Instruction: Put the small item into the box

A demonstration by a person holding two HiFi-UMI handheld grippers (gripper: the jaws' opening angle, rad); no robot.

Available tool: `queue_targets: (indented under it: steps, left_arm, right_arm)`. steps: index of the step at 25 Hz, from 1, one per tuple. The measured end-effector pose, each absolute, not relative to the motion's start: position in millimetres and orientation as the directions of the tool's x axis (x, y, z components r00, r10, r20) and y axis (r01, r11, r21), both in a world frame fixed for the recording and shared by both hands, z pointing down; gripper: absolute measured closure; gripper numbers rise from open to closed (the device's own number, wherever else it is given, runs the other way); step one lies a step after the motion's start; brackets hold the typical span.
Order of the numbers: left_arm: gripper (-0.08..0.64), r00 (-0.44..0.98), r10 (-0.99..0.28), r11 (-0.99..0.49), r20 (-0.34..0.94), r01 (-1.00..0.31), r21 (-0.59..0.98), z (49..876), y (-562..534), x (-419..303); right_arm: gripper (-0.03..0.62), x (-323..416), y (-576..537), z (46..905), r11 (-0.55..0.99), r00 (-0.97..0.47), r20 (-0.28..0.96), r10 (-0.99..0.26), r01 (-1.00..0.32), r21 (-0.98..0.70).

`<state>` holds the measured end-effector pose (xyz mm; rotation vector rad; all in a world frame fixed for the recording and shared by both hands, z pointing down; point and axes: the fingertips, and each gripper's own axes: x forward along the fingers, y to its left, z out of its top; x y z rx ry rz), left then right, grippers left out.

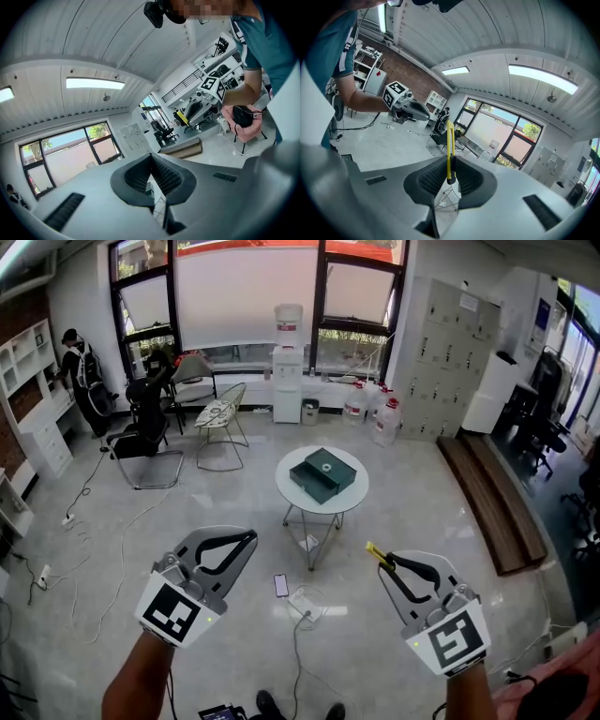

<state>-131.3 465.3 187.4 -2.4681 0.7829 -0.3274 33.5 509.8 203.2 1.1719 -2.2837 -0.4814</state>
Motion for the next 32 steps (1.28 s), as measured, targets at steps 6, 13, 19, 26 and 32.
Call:
queue_targets:
  steps: [6,13,19,26,32]
  left_arm:
    - [0.543,0.812,-0.579,-0.701,0.072,-0.451,-0.553,185.9,441.9,-165.0]
    - [0.543,0.822,-0.566,-0.705,0.065,-0.441,-0.556,190.9,418.6,-203.8]
    - [0.543,0.807,-0.586,-0.702,0.076,-0.458,-0.545,199.2,389.9,-206.8]
    - [0.543,0.761,-0.643,-0.673,0.081,-0.512,-0.533,194.4,353.1,-179.0]
    - [0.543,0.718,-0.689,-0.643,0.096,-0.545,-0.539,199.6,315.3,-122.2]
  right_arm:
    - [0.515,-3.6,486.8,200.3,0.558,-0.479,0.293,-0.827,-0.64,0.528]
    - [0.515,-50.9,459.8,206.2,0.569,-0.484,0.304,-0.821,-0.642,0.515]
    - [0.515,-58.1,425.8,211.6,0.601,-0.518,0.312,-0.796,-0.621,0.503]
    - [0.515,-33.2,376.3,203.0,0.654,-0.596,0.298,-0.746,-0.57,0.498]
    - [0.515,19.6,329.2,205.3,0.692,-0.655,0.283,-0.701,-0.529,0.491]
